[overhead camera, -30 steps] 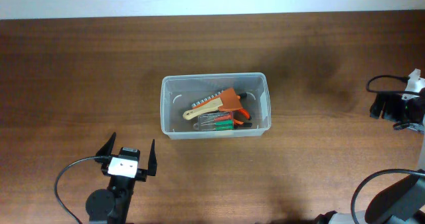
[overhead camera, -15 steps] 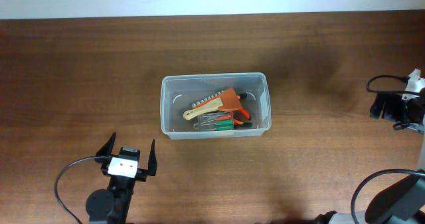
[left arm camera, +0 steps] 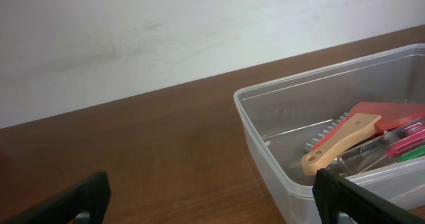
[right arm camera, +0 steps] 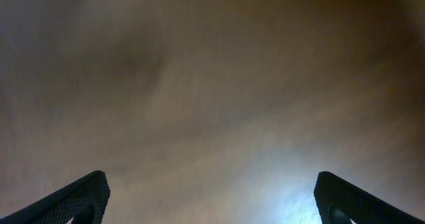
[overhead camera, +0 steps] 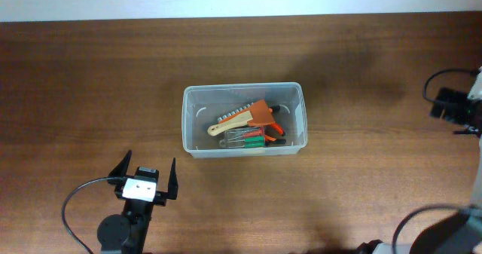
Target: Pack container
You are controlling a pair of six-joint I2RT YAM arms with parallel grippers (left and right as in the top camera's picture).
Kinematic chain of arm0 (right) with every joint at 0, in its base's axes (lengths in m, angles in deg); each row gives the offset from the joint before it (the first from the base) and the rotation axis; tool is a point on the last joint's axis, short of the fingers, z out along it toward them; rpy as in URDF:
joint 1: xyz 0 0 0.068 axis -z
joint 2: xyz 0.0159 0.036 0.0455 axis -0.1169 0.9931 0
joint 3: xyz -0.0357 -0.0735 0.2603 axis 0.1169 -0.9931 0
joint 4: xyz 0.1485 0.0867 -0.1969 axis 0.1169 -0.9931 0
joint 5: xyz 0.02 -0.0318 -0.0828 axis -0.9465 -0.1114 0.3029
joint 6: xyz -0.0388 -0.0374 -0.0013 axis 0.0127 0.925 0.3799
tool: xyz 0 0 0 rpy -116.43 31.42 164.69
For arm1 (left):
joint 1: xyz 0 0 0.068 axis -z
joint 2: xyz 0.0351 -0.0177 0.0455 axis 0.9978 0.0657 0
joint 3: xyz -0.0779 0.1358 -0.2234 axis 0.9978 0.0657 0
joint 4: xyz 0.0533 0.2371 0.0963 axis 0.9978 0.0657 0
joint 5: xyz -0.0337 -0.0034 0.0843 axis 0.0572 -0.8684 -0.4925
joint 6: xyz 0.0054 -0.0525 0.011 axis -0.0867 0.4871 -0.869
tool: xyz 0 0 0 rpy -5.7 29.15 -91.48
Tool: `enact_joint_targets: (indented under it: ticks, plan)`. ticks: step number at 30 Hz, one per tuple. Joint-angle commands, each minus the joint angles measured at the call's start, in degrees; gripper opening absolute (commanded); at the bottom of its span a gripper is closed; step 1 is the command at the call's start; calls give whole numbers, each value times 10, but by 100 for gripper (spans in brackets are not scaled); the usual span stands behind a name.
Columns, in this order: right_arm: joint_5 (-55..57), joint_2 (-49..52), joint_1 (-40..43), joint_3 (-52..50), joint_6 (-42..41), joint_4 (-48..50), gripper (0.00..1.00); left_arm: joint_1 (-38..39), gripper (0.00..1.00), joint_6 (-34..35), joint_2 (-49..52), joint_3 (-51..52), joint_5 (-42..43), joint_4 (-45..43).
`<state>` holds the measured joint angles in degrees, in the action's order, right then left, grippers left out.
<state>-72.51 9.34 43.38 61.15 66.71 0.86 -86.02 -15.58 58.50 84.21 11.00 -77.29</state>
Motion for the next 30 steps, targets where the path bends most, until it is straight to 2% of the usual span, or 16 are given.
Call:
enact_joint_targets:
  ticks: [1,6,16,22,30]
  plan:
    - [-14,-124,-18,-30,-8,71,99,2,99,-7,-4,3,-2,1]
    - [-14,-242,-79,-105,-8,140,99,2,99,-7,-4,3,-2,1]
    - [-14,-473,-270,-325,-8,409,99,2,99,-7,-4,3,-2,1]
    - [-17,-613,-319,-429,-8,428,99,2,99,-7,-4,3,-2,1]
    - [-89,-764,-326,-542,-8,428,99,2,99,-7,-4,3,-2,1]
